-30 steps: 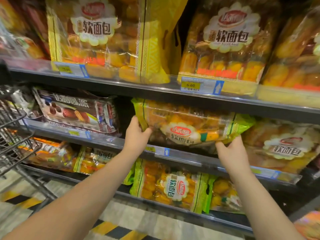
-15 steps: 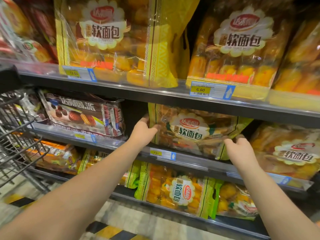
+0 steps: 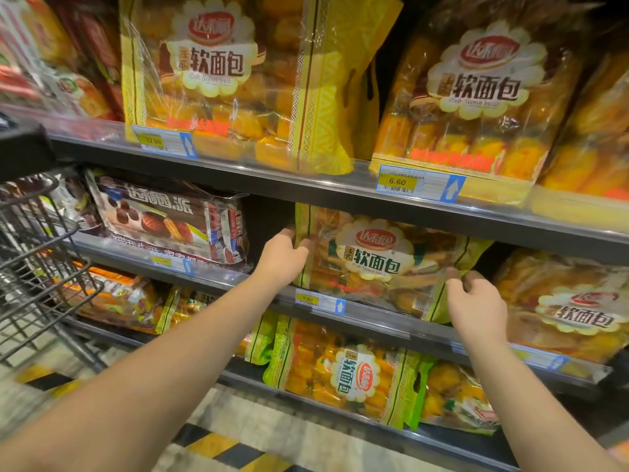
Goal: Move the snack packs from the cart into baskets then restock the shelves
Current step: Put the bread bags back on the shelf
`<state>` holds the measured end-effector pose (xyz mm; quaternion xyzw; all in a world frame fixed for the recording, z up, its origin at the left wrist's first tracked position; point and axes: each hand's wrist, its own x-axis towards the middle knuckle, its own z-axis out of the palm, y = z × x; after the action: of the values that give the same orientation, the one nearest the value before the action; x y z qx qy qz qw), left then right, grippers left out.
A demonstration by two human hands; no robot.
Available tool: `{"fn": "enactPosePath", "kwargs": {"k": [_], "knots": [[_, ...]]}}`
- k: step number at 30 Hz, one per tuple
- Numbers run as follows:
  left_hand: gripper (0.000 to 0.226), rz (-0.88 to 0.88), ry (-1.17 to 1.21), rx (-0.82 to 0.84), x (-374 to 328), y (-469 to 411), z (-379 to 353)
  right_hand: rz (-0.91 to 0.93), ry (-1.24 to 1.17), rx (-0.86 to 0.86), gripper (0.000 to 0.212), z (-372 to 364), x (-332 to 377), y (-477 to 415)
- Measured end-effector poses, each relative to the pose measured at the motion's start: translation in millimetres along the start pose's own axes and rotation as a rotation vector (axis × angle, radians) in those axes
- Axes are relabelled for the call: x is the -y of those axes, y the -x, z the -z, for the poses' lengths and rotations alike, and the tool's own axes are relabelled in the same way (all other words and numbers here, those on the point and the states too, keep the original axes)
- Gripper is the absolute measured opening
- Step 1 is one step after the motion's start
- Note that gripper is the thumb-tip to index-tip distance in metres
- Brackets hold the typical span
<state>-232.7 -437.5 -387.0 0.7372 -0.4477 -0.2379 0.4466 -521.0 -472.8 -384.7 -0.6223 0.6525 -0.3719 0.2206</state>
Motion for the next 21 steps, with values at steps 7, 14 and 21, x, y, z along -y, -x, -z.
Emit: {"fn": "enactPosePath", "kwargs": {"k": [7, 14, 21], "knots": [[0.059, -0.004, -0.251, 0.050, -11.8, 11.6, 11.6, -0.056, 0.068, 0.107, 0.058, 6.2, 0.0, 15.5], [0.067, -0.279, -0.742, 0.100, -60.6, 71.8, 80.4, 0.115, 0.622, 0.262, 0.030, 43.9, 39.1, 53.2], [0.060, -0.311, -0.930, 0.174, -155.8, 140.7, 191.0, 0.609, 0.699, 0.543, 0.035, 118.9, 190.2, 93.3]]}}
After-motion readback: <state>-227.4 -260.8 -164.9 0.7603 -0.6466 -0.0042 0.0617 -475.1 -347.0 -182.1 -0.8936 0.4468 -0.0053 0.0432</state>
